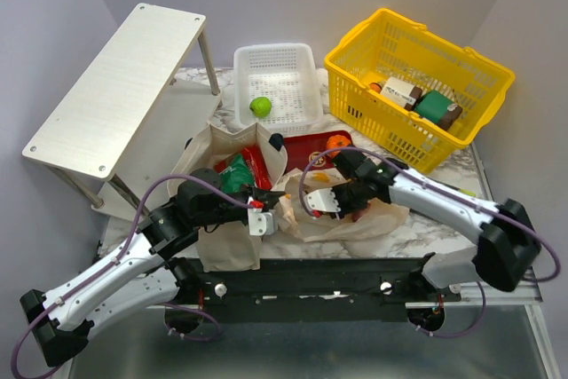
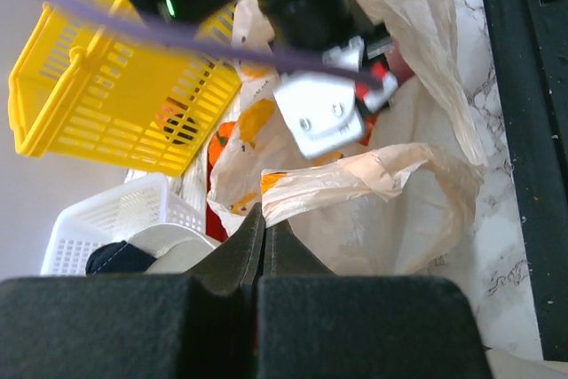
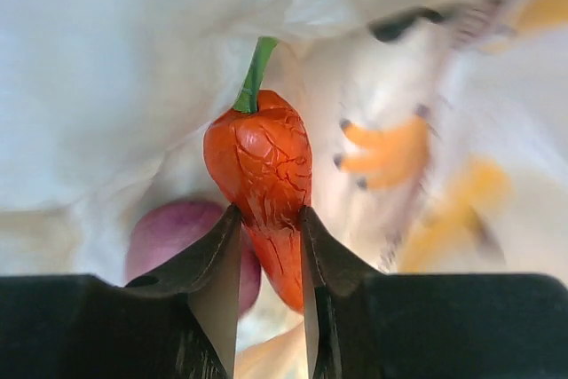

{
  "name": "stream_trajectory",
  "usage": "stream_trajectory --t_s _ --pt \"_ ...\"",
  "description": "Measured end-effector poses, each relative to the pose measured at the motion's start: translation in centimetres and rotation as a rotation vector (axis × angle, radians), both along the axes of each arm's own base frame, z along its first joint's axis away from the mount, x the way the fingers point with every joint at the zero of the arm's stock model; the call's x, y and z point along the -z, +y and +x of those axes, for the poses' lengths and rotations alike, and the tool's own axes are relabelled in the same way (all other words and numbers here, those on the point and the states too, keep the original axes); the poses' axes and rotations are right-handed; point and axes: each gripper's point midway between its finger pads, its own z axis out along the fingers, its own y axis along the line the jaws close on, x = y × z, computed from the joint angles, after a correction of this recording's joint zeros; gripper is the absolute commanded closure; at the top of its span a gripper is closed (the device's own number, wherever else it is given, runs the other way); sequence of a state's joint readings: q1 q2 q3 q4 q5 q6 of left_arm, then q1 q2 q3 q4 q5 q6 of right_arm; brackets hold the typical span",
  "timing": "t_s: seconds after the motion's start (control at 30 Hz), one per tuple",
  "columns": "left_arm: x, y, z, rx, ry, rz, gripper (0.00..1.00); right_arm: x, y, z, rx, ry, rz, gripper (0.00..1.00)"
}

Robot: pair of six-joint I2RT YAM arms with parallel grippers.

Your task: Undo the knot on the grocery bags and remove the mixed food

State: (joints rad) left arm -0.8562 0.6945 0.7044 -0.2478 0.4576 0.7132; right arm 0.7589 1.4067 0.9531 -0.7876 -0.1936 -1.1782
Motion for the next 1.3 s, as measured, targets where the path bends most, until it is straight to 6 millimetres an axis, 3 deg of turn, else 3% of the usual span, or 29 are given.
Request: stream_trajectory --t_s 0.17,0.27,0.43,0.63,0.7,0.8,0.87,0.9,0.97,1.07,1.17,1.2,1.3 --pt "0.0 -0.1 0.0 0.009 -0.012 0.006 1.00 -4.8 -1.2 -2.3 0.077 -0.044 0.131 0.99" --pt "0.2 -0.3 0.0 0.023 -0.013 0.011 1.00 -6.2 -2.1 -4.1 0.122 -0.023 0.181 1.00" --pt "0.8 -1.3 0.1 0.061 -0.004 0.031 0.90 -8.1 -2.5 -7.1 0.175 0.055 0.272 1.00" --pt "1.1 -3.0 0.4 0.129 0.002 0.059 0.80 -11.5 -2.8 -7.6 0.300 0.063 0.359 1.00" --pt "1.2 -3.4 0.2 0.152 0.001 0.063 0.76 -13.5 -2.7 -7.3 0.319 0.034 0.410 1.00" --pt "1.4 -3.7 0.0 0.180 0.001 0.066 0.70 -18.0 -2.5 -7.3 0.331 -0.024 0.536 1.00" --pt "1.5 -3.8 -0.1 0.190 0.003 0.067 0.56 -21.2 -2.3 -7.3 0.336 -0.057 0.618 1.00" --pt "1.4 -3.9 -0.1 0.196 0.002 0.068 0.49 -22.9 -2.1 -7.2 0.337 -0.080 0.662 1.00" --pt "1.5 -3.9 -0.2 0.203 0.003 0.072 0.48 -25.8 -1.8 -6.4 0.337 -0.135 0.731 1.00" --pt "1.0 -3.9 -0.2 0.208 0.004 0.078 0.50 -27.9 -1.0 -3.8 0.351 -0.234 0.765 1.00" --pt "0.8 -3.7 -0.7 0.219 0.033 0.088 0.60 -27.7 0.4 0.1 0.369 -0.312 0.731 1.00" --pt "0.9 -3.7 -0.8 0.223 0.036 0.092 0.64 -27.1 1.1 1.6 0.371 -0.325 0.712 1.00" --pt "1.4 -3.0 -1.3 0.241 0.009 0.126 0.65 -24.1 3.3 5.5 0.372 -0.338 0.651 1.00"
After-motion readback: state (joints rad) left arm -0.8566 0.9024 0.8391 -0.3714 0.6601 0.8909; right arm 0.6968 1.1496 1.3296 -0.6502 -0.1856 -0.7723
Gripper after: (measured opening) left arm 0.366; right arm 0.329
